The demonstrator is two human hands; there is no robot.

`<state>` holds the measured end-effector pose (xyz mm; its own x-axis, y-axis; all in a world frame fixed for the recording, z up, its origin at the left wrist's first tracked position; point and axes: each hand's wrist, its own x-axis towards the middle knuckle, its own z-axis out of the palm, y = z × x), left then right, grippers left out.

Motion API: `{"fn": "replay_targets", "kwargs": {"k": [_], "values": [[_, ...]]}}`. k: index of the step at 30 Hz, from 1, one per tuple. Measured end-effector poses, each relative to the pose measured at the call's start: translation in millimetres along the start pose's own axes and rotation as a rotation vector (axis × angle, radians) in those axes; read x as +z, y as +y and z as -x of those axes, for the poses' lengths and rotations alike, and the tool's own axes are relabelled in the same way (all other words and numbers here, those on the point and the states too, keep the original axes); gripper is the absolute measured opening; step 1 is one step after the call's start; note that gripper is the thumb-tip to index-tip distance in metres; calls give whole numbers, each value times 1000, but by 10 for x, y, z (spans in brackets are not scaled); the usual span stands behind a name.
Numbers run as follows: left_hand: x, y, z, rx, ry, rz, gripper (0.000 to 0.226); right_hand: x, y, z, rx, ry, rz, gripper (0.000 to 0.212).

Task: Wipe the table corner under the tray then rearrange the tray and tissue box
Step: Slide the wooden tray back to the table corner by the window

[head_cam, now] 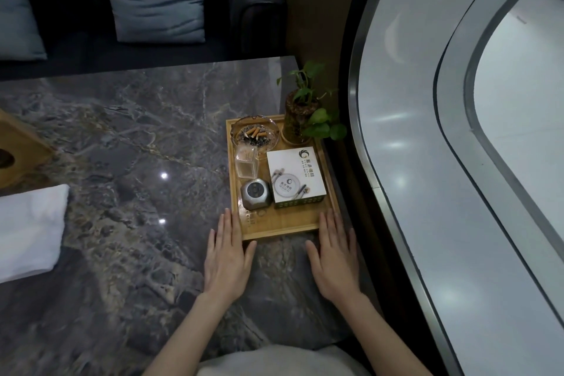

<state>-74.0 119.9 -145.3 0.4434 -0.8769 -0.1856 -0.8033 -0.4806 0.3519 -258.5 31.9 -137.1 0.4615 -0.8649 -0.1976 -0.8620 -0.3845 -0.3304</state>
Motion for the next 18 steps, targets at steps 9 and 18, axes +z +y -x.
{"fn": "replay_targets", "kwargs": {"k": [9,18], "values": [[-8,-14,-71,-10,-48,52,78,63,-18,-21,31,9,-22,77],[-29,30,-306,5,-32,67,75,-17,-4,-237,34,-19,-20,75]]}}
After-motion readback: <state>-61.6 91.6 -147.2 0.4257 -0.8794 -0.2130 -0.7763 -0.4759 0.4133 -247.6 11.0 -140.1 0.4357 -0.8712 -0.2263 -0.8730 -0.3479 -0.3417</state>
